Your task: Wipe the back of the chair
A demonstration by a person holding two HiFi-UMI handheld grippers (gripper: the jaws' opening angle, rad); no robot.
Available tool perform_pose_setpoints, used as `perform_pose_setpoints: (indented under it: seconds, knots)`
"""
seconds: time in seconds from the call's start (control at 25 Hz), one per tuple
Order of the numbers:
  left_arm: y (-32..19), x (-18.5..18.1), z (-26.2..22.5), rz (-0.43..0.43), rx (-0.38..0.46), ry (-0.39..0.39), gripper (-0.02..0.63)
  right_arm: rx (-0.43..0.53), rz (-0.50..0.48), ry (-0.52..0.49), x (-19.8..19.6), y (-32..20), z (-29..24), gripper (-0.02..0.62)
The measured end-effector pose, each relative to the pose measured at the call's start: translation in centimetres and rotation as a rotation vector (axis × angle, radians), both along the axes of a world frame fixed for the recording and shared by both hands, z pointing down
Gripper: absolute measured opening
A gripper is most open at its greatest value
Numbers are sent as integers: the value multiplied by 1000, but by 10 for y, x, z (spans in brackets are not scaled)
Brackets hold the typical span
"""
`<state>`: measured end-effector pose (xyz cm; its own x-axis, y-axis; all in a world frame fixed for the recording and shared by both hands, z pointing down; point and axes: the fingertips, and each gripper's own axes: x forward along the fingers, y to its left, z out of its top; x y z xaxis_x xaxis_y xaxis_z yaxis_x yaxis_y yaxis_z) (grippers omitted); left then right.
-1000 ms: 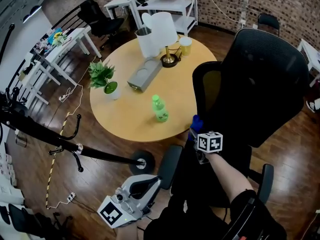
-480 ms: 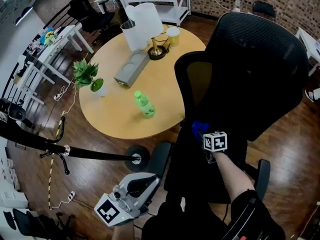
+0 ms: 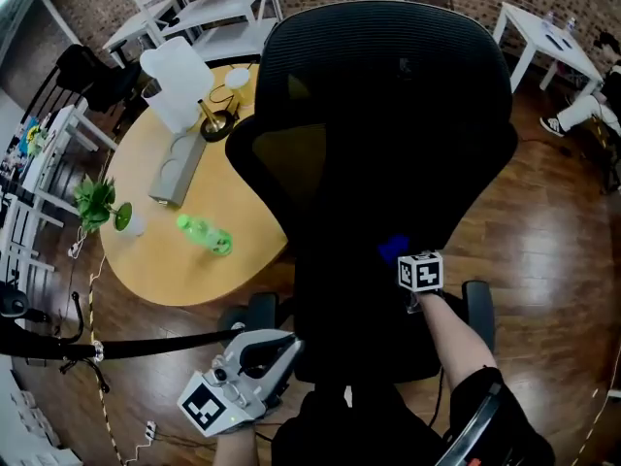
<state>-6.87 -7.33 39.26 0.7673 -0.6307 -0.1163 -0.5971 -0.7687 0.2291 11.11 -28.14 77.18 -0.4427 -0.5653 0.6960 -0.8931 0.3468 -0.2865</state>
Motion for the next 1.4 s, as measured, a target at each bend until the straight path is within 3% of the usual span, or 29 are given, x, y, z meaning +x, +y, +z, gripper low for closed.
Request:
perform_pose_setpoints:
  seconds: [0.2, 0.48, 0.6, 0.72, 0.88, 1.12, 1.4]
  knots:
    - [-10, 31, -1, 108, 7, 12, 3, 12, 132, 14, 60, 5, -6, 54]
    - [-13, 58, -1, 190, 5, 26, 3, 43, 254, 24, 120, 7, -31, 54]
    - [-14, 69, -1, 221, 10, 37, 3, 64, 371, -42, 144, 4, -52, 54]
    - [-14, 76, -2, 245, 10, 48, 3, 100, 466, -44, 155, 5, -70, 54]
    - [-12, 71, -2, 250, 6, 52, 3, 101, 555, -50, 149, 11, -63, 54]
    - [-8, 43, 2, 192, -16, 38, 3, -6, 619, -25, 129, 18, -10, 54]
    - [4, 2, 4, 99, -39, 19, 3, -109, 481, -56, 45, 18, 24, 54]
